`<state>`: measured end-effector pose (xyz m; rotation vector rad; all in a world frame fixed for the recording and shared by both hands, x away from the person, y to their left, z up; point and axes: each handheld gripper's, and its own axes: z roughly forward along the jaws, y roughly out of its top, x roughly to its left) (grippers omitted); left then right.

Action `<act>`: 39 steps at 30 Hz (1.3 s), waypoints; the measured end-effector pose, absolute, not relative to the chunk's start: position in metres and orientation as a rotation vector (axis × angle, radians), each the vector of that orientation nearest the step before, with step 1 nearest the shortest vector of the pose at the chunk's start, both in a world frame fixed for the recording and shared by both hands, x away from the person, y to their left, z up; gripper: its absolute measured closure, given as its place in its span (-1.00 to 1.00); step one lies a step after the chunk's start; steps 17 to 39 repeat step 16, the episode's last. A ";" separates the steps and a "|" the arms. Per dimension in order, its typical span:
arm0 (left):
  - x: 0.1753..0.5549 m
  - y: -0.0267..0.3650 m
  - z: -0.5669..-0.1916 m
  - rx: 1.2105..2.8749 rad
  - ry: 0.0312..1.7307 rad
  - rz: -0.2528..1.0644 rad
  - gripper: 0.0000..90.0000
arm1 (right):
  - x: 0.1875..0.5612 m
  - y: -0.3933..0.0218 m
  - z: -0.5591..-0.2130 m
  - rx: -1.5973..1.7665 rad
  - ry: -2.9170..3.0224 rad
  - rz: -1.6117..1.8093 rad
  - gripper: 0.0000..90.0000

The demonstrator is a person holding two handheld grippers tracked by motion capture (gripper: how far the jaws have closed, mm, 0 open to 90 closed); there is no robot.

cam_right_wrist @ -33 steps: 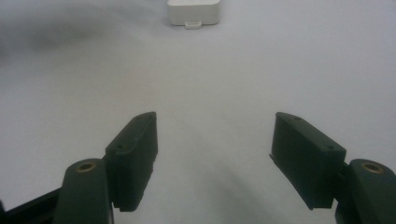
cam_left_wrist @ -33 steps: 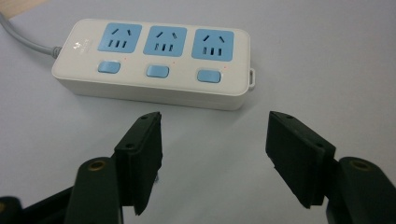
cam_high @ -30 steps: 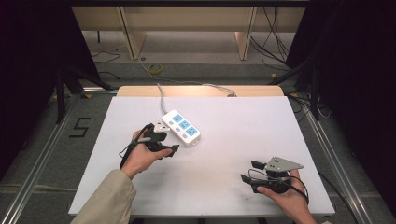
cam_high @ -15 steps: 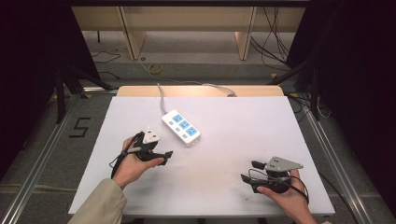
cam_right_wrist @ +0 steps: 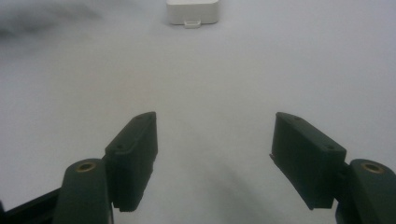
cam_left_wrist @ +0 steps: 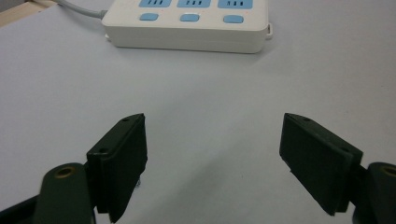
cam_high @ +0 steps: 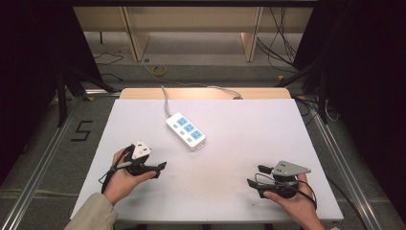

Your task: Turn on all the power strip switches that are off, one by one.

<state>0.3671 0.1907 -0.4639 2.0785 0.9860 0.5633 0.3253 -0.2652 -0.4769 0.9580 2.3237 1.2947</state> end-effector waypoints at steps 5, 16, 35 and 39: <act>0.357 0.199 -0.470 2.064 1.010 0.573 -0.49 | 0.326 -0.265 -0.477 0.954 2.325 1.294 -0.28; 0.349 0.212 -0.479 2.062 1.104 0.639 -0.49 | 0.325 -0.266 -0.476 0.952 2.323 1.294 -0.29; 0.349 0.212 -0.479 2.062 1.104 0.639 -0.49 | 0.325 -0.266 -0.476 0.952 2.323 1.294 -0.29; 0.349 0.212 -0.479 2.062 1.104 0.639 -0.49 | 0.325 -0.266 -0.476 0.952 2.323 1.294 -0.29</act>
